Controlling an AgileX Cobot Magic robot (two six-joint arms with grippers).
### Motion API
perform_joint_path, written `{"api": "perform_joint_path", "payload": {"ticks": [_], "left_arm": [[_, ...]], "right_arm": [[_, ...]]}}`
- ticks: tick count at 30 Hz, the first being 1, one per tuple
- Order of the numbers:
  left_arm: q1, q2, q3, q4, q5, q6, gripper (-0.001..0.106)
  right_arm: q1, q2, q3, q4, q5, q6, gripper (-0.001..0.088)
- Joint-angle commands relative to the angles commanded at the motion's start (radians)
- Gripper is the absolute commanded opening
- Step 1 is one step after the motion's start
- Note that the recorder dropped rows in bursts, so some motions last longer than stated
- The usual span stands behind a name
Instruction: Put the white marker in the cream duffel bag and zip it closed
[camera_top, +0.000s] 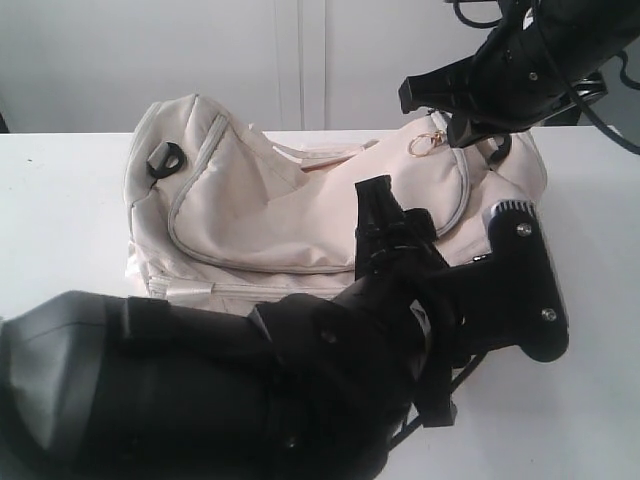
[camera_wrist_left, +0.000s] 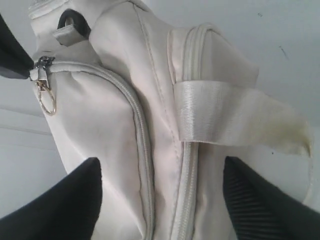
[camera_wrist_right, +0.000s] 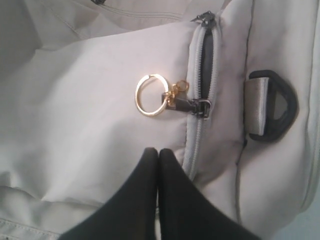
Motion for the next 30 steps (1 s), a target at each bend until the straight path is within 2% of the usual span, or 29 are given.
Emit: {"api": "perform_joint_path", "payload": {"ticks": [2,7,11,20,24,28,30], "left_arm": [[0.000,-0.011,0.000,-0.042,0.019,0.006,0.052],[0.000,-0.042,0.000,-0.184,0.099,0.134,0.021],[0.000,-0.059,0.000,-0.247,0.164,0.158,0.000],[0.013,-0.119,0.000,-0.323,0.181,0.253,0.000],[0.067,-0.158,0.000,-0.514,0.141,0.369,0.000],[0.139,-0.192,0.000,-0.757,0.115,0.581,0.000],[0.169,-0.208,0.000,-0.830,0.115,0.632,0.000]], "right_arm": [[0.000,0.000,0.000,0.000,0.002,0.000,0.0000],[0.000,0.000,0.000,0.000,0.004,0.000,0.0000],[0.000,0.000,0.000,0.000,0.004,0.000,0.0000],[0.000,0.000,0.000,0.000,0.013,0.000,0.0000],[0.000,0.000,0.000,0.000,0.013,0.000,0.0000],[0.000,0.000,0.000,0.000,0.010,0.000,0.0000],[0.000,0.000,0.000,0.000,0.010,0.000,0.0000]]}}
